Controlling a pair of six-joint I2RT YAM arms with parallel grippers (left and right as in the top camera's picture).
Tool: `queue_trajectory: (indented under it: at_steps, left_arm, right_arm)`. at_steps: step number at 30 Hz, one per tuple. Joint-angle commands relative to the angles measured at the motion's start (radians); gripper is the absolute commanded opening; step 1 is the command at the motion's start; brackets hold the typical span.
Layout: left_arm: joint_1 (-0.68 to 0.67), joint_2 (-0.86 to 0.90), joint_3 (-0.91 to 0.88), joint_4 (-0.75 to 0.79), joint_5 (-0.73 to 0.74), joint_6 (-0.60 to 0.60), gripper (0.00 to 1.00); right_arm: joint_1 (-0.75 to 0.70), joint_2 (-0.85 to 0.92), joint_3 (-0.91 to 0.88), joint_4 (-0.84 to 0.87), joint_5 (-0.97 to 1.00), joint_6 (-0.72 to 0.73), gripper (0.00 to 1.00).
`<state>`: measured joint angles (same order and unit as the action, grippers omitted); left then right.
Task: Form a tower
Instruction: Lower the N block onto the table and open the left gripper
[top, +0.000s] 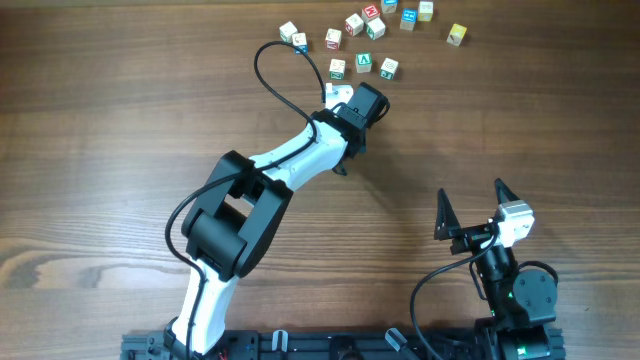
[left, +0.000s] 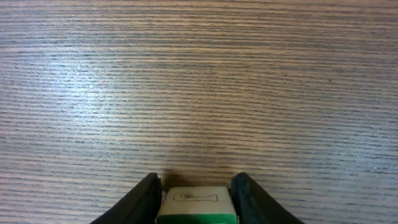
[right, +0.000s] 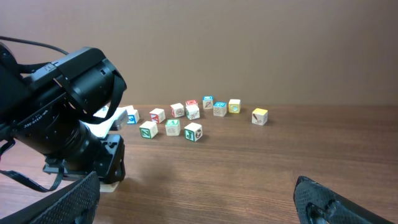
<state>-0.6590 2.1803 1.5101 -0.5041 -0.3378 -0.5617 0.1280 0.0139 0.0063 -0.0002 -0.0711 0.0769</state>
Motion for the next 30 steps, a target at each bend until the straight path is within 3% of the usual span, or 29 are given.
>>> queue_trajectory:
  at_steps: [1, 6, 10, 19, 30]
  left_arm:
    - [0.005, 0.013, -0.008, 0.0, -0.026, 0.007, 0.41]
    - [0.005, 0.013, -0.008, -0.005, -0.026, 0.008, 0.41]
    - [0.006, 0.013, -0.008, -0.004, -0.026, 0.021, 0.29]
    - [0.006, 0.013, -0.008, 0.0, -0.026, 0.041, 0.33]
    - [0.005, 0.013, -0.008, 0.004, -0.002, 0.111, 0.3]
  right_arm:
    - [-0.004, -0.003, -0.001, 0.003, -0.009, -0.014, 1.0]
    - [-0.004, -0.003, -0.001, 0.004, -0.009, -0.014, 1.0]
    - [-0.004, -0.003, -0.001, 0.003, -0.009, -0.014, 1.0]
    - [-0.004, -0.003, -0.001, 0.003, -0.009, -0.014, 1.0]
    - [-0.004, -0.003, -0.001, 0.003, -0.009, -0.014, 1.0]
